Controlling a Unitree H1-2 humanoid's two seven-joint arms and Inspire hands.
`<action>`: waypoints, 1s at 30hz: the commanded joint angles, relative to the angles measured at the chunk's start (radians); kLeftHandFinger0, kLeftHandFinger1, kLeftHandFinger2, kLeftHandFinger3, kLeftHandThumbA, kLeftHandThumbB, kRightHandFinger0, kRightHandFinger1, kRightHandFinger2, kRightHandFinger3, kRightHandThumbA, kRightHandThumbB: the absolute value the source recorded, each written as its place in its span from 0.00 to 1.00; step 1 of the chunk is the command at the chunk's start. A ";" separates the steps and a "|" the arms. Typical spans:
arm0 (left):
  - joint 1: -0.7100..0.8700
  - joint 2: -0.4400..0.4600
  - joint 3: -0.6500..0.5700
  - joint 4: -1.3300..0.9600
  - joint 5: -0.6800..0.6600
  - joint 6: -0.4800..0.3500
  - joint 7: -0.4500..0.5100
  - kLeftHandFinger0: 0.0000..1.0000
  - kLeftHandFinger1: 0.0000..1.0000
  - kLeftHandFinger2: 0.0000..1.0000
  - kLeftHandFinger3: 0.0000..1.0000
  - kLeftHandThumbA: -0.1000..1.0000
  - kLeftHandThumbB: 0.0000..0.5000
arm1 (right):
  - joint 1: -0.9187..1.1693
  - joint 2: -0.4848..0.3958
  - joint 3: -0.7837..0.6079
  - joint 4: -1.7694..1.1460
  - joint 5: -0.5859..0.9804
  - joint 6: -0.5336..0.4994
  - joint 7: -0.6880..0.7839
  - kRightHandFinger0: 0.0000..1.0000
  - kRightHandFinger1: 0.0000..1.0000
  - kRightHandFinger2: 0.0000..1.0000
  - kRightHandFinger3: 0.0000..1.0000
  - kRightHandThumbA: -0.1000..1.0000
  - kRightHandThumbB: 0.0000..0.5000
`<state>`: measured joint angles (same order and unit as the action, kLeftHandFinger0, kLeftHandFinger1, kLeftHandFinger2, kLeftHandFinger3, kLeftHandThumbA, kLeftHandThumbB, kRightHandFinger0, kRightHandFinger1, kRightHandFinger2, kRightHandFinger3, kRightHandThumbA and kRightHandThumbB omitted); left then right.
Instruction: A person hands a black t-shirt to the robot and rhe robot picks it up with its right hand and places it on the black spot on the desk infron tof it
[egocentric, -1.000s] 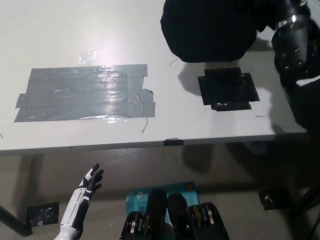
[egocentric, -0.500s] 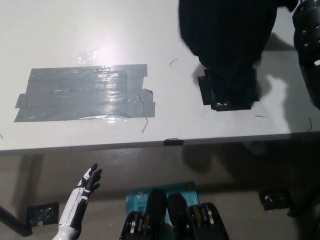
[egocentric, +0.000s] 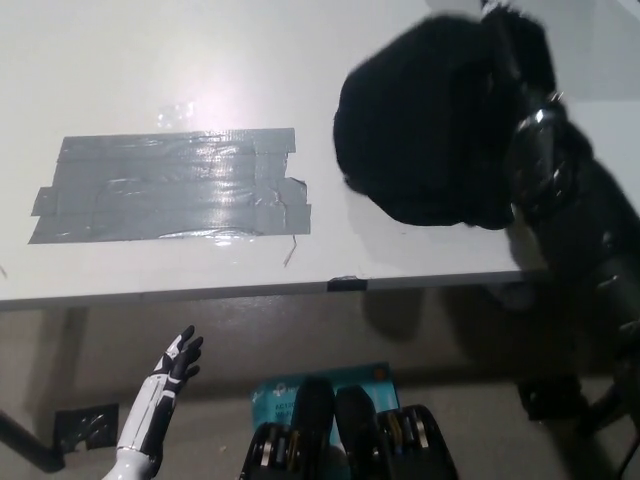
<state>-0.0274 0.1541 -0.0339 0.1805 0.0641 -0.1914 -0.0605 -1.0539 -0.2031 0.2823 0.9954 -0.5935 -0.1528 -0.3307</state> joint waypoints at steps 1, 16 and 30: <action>-0.024 0.006 0.011 -0.022 -0.003 -0.003 0.002 1.00 1.00 1.00 1.00 1.00 0.90 | -0.030 -0.003 0.052 0.016 -0.018 -0.017 0.064 0.08 0.44 0.72 0.80 0.05 0.38; -0.051 0.027 0.016 -0.028 -0.009 0.012 -0.011 1.00 1.00 1.00 1.00 1.00 0.87 | 0.082 -0.284 0.219 -0.474 0.021 0.214 0.839 1.00 1.00 1.00 1.00 0.67 1.00; -0.058 0.027 0.015 -0.007 -0.006 0.012 -0.010 1.00 1.00 1.00 1.00 1.00 0.88 | 0.056 -0.606 0.088 -1.018 0.409 0.449 1.218 1.00 1.00 1.00 1.00 0.64 1.00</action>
<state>-0.0508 0.1540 -0.0362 0.1984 0.0671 -0.1731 -0.0606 -0.8829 -0.4537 0.4417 0.5456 -0.5636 -0.0087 0.2449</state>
